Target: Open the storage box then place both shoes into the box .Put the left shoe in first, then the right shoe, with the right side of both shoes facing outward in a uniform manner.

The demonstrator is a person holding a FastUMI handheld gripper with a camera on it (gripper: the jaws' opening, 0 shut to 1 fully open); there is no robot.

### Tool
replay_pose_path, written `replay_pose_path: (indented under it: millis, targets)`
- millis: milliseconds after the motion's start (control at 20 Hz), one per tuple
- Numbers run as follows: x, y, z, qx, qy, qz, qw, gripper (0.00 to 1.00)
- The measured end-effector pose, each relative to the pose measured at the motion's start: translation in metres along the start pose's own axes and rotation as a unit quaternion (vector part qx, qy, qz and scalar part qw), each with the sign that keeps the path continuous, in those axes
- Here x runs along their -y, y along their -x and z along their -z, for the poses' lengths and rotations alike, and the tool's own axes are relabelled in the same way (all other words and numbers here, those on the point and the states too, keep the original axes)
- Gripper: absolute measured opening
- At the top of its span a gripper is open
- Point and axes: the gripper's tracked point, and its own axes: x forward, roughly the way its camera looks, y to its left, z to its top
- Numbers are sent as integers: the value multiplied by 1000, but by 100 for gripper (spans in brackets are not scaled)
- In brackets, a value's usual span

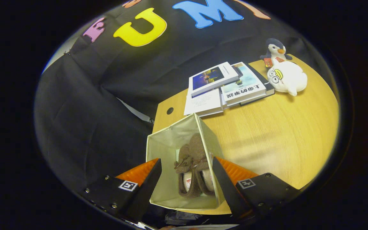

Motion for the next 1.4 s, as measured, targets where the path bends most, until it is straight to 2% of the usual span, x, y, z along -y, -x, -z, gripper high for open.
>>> replay_pose_path:
  millis: [200,350,550,900,1300,1400]
  targets:
    - [8,38,-19,37,38,-12,998,98]
    - [24,70,-32,65,68,-6,996,98]
    - [52,118,-58,130,124,12,984,98]
    - [90,215,-96,248,193,37,949,98]
    - [136,294,-113,358,222,102,901,98]
    - [144,304,-115,376,216,112,894,98]
